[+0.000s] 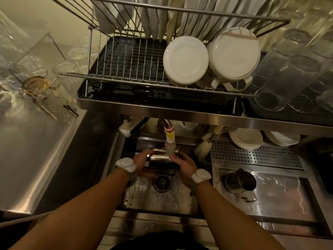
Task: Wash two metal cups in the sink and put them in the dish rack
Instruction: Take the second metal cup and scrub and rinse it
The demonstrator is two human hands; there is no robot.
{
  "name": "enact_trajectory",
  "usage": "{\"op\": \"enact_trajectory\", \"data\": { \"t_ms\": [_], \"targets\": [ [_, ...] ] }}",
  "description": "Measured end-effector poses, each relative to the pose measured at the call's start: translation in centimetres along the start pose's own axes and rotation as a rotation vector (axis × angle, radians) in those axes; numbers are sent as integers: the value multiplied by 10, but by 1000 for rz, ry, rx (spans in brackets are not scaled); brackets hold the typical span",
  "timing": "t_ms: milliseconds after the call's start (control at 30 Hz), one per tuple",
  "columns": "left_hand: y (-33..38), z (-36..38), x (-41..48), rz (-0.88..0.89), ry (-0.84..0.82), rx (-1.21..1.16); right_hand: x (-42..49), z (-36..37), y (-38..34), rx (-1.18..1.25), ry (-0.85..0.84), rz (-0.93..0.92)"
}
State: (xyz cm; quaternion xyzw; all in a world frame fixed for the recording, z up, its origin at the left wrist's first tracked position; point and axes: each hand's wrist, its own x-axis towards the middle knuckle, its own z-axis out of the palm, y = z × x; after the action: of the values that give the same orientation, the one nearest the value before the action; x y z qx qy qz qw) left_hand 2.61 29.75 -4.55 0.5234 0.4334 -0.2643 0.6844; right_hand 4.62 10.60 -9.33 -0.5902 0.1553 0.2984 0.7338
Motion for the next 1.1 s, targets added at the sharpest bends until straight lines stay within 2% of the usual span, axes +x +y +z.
{"op": "enact_trajectory", "data": {
  "t_ms": [167,300,400,467,567,700,833,900,1000,1100],
  "targets": [
    [1,5,-6,-46,-119,151,-3,-5,0,-21,-12,-41],
    [-1,22,0,98,-178,102,-5,-28,-4,30,49,-12],
    [-6,25,4,209,-248,80,-3,-31,-5,125,66,88],
    [-10,19,7,220,-246,71,-4,-27,-6,152,97,169],
    [-11,4,15,270,-171,80,0,-15,-2,37,21,85],
    [-7,-14,18,205,-55,-34,2,7,-1,-24,-80,-9],
    [-9,-14,23,184,-24,-100,3,5,0,-61,-60,-96],
    [-12,-3,21,203,-52,-116,2,-4,0,-2,-28,-81],
    [-13,11,21,295,-77,127,-3,-19,-1,232,23,-16],
    [-14,24,11,497,-136,469,-10,-29,5,457,107,49]
  ]
}}
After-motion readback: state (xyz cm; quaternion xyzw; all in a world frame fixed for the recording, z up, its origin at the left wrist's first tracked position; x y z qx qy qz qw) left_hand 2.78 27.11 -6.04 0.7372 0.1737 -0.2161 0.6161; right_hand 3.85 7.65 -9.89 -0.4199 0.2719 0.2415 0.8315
